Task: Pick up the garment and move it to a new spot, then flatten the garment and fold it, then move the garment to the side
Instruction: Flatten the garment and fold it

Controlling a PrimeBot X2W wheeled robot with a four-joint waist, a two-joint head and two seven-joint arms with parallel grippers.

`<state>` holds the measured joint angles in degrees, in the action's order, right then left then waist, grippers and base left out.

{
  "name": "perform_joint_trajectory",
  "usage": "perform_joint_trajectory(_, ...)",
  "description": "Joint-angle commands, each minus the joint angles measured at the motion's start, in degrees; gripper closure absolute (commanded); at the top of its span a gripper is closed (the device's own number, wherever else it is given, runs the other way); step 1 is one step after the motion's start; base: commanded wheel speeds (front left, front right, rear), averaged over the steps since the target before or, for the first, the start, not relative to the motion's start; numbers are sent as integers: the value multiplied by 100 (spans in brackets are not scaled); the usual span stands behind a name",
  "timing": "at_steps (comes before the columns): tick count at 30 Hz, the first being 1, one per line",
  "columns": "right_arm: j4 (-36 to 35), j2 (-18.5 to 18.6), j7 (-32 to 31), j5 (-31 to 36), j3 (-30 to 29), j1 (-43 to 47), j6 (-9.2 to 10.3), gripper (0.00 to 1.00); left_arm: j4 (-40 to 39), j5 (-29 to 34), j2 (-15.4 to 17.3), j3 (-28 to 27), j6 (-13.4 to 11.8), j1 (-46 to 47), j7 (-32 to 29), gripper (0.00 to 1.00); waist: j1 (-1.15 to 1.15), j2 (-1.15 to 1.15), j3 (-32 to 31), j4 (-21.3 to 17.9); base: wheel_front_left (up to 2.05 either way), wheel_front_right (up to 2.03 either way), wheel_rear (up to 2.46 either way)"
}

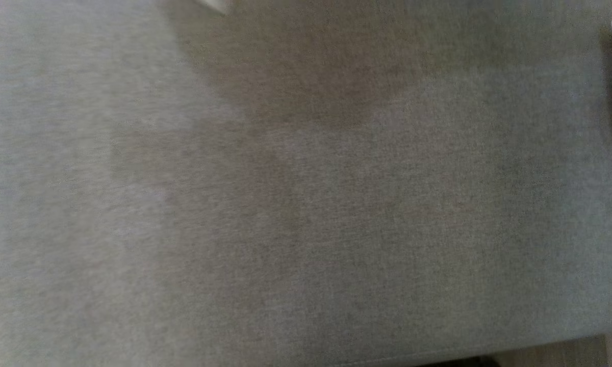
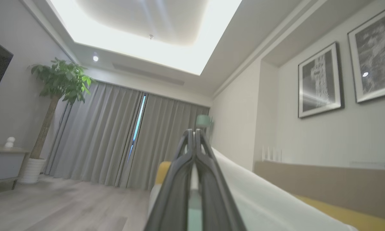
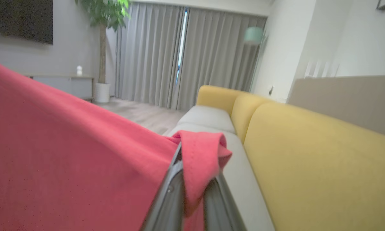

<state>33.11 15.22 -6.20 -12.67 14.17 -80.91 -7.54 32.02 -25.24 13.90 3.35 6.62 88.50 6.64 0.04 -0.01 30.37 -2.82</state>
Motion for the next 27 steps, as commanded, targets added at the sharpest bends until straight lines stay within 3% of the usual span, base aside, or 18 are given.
perform_joint_trajectory(1, 268, -259, 594, 244, -236, -594, 5, 100, 183, 123, 328, -146, 11, 880, 458, 100, -4, 1, 394, -240, 0, 0, 0)
perform_joint_trajectory(6, 1292, -579, 1878, 708, -689, -1396, 5, 100, 603, 107, 163, -402, 43, 1930, 827, 100, -4, 1, 439, -173, 0, 0, 0)
perform_joint_trajectory(12, 1775, -562, 2101, 872, -658, -1402, 5, 100, 400, -39, -83, -446, 82, 1712, 833, 100, -4, 1, 583, 4, 0, 0, 0)
perform_joint_trajectory(20, 2540, -361, 2118, 779, -384, -463, 5, 100, 177, -708, -69, 0, 85, -4, 835, 100, -4, 1, 471, 326, 0, 0, 0)
perform_joint_trajectory(27, 3329, -317, 1658, -24, 629, 733, 5, 100, -312, -1174, 308, 451, 86, -2198, 835, 100, -4, 1, -243, 518, 0, 0, 0)
